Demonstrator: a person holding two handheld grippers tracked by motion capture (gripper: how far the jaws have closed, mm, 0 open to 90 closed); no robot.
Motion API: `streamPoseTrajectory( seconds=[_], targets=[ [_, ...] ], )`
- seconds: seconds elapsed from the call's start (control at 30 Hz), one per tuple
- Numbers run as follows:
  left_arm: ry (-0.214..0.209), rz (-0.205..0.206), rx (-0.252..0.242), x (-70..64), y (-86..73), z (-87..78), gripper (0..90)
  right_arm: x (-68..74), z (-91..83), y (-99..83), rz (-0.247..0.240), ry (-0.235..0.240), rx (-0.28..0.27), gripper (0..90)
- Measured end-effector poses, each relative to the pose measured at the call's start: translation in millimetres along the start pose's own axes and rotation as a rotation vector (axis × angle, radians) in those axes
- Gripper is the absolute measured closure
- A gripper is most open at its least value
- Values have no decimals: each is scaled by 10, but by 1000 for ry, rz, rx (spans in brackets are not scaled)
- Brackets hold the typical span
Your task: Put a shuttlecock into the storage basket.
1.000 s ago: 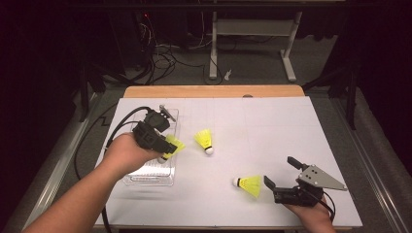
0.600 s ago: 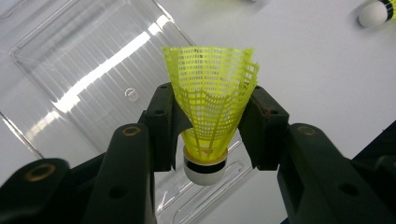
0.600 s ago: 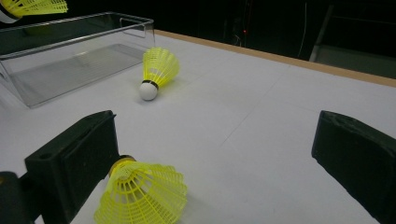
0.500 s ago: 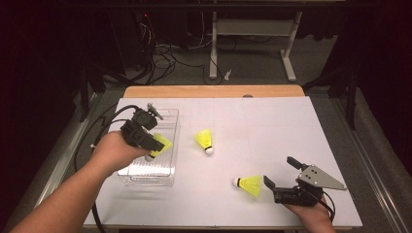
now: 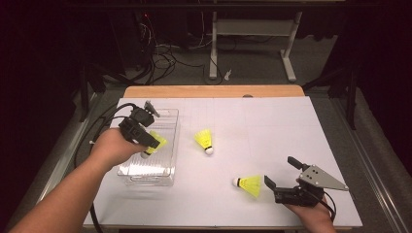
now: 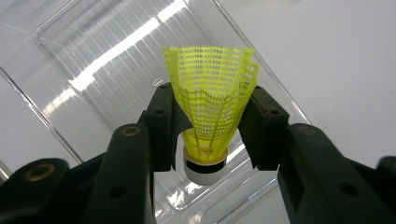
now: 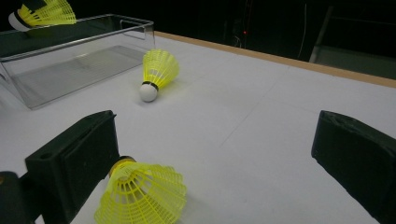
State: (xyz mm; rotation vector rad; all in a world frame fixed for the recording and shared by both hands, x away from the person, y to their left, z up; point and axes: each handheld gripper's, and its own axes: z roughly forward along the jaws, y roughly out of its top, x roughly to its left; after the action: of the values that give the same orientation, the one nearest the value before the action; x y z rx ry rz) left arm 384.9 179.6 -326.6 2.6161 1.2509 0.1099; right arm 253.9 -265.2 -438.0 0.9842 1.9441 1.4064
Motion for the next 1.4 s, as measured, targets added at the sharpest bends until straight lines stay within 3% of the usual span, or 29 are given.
streamPoseTrajectory(
  seconds=[0.3, 0.67, 1.0, 1.4],
  targets=[
    [-23, -10, 15, 85, 28, 149, 597, -4, -3, -2, 3, -1, -2, 11],
    [-32, -42, 9, 239, 50, 206, 601, -4, -6, 1, 9, 1, -5, 11],
    [-35, -29, 23, 221, 128, 302, 601, -14, -18, -1, 10, 2, -7, 11],
    [-9, -3, 57, 176, 169, 415, 601, -15, -15, -1, 11, 2, -6, 11]
  ],
)
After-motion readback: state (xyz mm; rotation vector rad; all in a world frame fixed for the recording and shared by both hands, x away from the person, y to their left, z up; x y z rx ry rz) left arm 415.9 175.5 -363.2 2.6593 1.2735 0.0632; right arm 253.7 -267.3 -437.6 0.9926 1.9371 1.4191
